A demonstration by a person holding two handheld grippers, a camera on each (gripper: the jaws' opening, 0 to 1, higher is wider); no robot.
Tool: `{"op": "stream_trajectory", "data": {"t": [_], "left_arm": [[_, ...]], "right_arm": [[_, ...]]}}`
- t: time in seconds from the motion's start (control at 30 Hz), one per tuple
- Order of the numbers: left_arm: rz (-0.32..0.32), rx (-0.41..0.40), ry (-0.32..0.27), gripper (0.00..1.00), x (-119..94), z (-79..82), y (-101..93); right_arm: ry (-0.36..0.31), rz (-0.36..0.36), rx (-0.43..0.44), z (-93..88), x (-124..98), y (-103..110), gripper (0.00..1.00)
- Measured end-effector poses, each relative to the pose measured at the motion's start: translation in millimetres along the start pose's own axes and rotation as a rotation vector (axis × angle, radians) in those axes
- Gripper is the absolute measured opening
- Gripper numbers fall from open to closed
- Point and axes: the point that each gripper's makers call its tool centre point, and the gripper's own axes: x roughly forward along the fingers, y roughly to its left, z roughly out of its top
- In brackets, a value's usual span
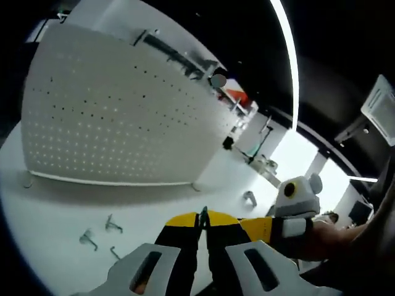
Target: Insert the hook assembly into the mounting plate slot until the hook locks in place.
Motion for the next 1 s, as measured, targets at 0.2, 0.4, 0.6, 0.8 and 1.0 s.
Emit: {"op": "stream_trajectory", "data": {"t": [0.2,0.4,0.6,0.8,1.0], "left_arm": [[0.004,-0.060,-0.041,0.03,2.2,5.6,-1.1],[0.006,-0.092,-0.047,0.03,2.4,2.5,-0.4],[0.013,-0.103,-0.051,0.04,2.5,-0.2,-1.0],[0.023,-0.100,-0.056,0.04,3.3,-0.9,-0.4],[0.037,-0.092,-0.053,0.04,2.6,-2.4,2.6]], "right_arm": [[-0.079,0.033,0.130,9.6,0.6,3.1,0.07],[-0.089,0.056,0.239,5.5,-0.2,0.7,0.05],[-0.102,0.056,0.307,4.3,-1.3,-2.5,0.05],[-0.097,0.050,0.298,5.1,-1.2,-1.8,0.06],[-0.070,0.036,0.240,3.6,-1.2,-2.9,0.04]]}}
